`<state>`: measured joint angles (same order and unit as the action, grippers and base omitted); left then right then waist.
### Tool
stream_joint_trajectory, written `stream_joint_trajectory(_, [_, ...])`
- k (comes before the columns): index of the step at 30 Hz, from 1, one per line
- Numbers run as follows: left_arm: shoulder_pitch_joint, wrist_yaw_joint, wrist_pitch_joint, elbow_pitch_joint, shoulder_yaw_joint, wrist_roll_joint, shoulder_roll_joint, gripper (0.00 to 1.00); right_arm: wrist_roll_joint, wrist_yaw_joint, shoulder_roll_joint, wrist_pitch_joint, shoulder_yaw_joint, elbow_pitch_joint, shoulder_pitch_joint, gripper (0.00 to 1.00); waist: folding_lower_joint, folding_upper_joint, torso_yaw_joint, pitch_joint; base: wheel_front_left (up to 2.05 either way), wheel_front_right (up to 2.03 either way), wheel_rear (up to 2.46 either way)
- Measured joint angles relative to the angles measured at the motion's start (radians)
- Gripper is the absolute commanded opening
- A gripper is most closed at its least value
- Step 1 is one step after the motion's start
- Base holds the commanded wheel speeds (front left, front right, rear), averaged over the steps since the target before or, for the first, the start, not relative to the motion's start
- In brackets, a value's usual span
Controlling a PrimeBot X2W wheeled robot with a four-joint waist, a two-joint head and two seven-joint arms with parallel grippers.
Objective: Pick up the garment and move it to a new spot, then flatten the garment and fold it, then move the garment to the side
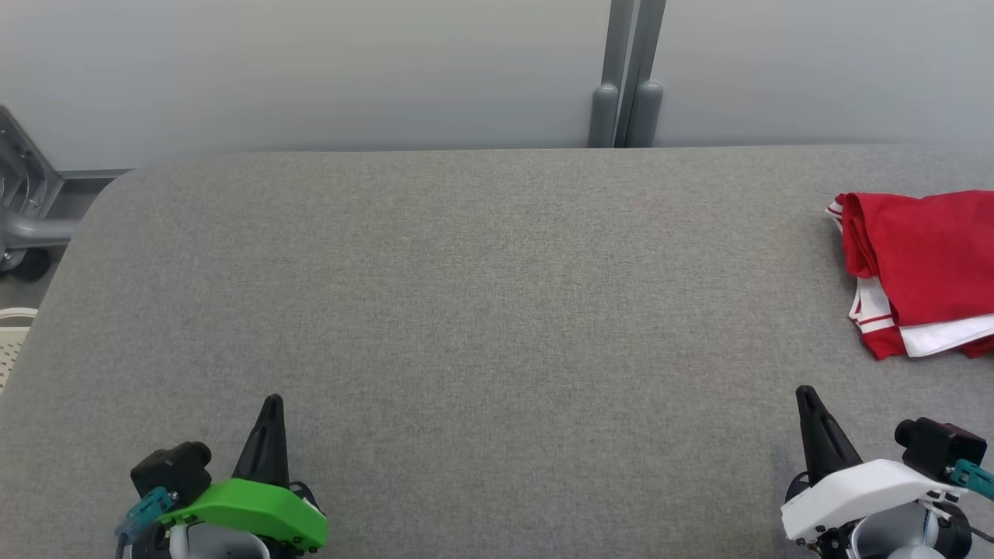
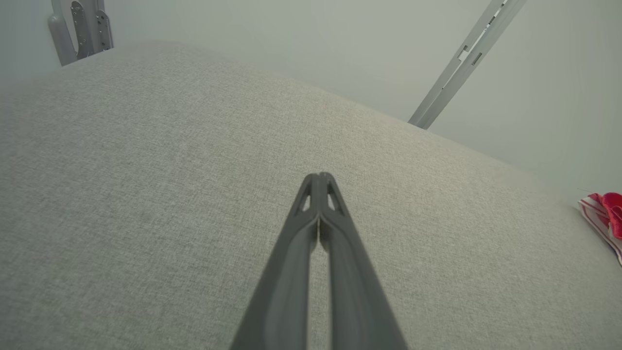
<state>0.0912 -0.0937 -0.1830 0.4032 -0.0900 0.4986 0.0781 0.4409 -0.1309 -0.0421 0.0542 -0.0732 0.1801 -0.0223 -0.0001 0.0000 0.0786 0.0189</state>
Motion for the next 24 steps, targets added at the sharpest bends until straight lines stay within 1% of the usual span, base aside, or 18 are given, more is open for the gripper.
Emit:
stream_joint_trajectory(12, [0.0, -0.004, 0.051, -0.027, 0.013, 0.189, -0.003, 0.0, 0.2, 0.0, 0.0, -0.022, -0.02, -0.029, -0.019, 0.0, 0.0, 0.0, -0.008, -0.002, 0.0, 0.0, 0.0])
stream_joint_trajectory(24, [0.0, -0.012, 0.095, -0.05, 0.022, 0.348, -0.006, 0.0, 0.376, 0.0, -0.001, -0.042, -0.039, -0.055, -0.035, 0.0, 0.0001, 0.0, -0.017, -0.004, 0.0, 0.0, 0.0])
